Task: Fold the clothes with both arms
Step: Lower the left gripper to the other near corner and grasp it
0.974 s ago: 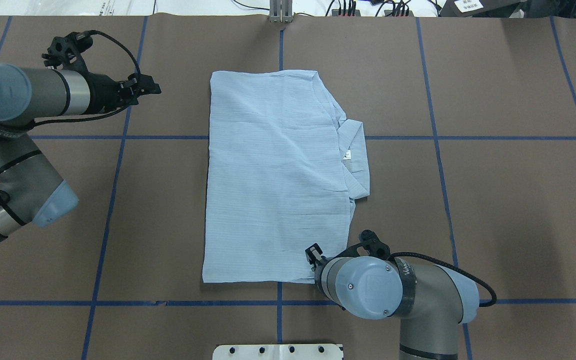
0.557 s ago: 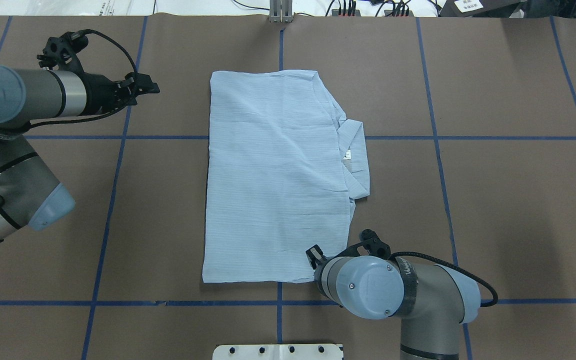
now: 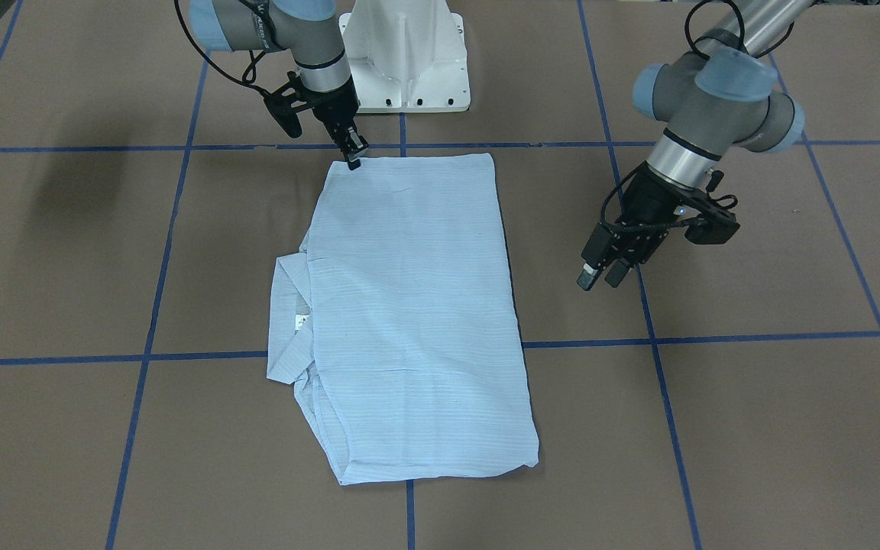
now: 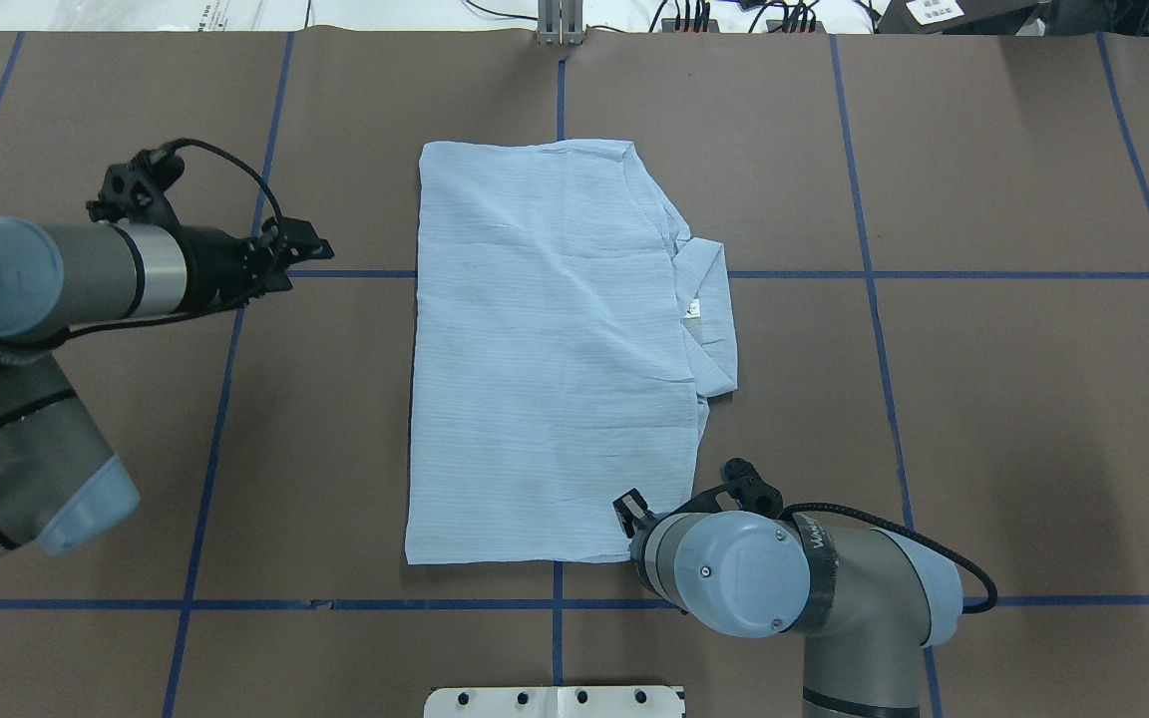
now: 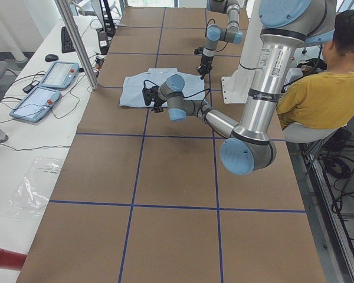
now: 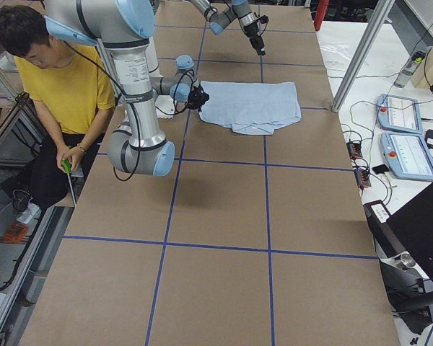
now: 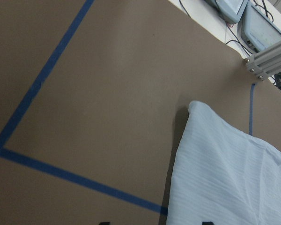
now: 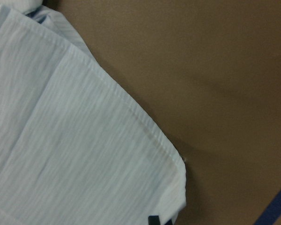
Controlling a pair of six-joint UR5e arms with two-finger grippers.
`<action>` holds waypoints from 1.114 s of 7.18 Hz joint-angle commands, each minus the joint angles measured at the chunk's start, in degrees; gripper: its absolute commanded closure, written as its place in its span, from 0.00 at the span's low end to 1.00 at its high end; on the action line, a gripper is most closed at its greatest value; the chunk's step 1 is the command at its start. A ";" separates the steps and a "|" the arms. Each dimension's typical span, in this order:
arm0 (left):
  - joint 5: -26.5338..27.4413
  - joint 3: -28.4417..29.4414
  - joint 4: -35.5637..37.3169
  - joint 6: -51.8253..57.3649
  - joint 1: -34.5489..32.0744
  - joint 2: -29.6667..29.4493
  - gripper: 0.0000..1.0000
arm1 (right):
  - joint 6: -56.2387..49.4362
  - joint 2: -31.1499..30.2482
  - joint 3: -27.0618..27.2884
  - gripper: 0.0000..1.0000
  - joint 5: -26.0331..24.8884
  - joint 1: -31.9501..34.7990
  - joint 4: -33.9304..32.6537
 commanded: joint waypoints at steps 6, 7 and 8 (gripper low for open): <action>13.13 -11.92 17.10 -21.03 26.82 1.97 0.29 | -0.08 0.28 0.13 1.00 -0.02 -0.41 0.08; 13.13 -11.04 17.10 -21.12 27.00 1.71 0.29 | -0.26 0.28 0.13 1.00 -0.02 -0.41 0.08; 13.13 -10.60 17.10 -21.21 27.17 1.44 0.29 | -0.35 0.28 0.21 1.00 -0.02 -0.33 0.08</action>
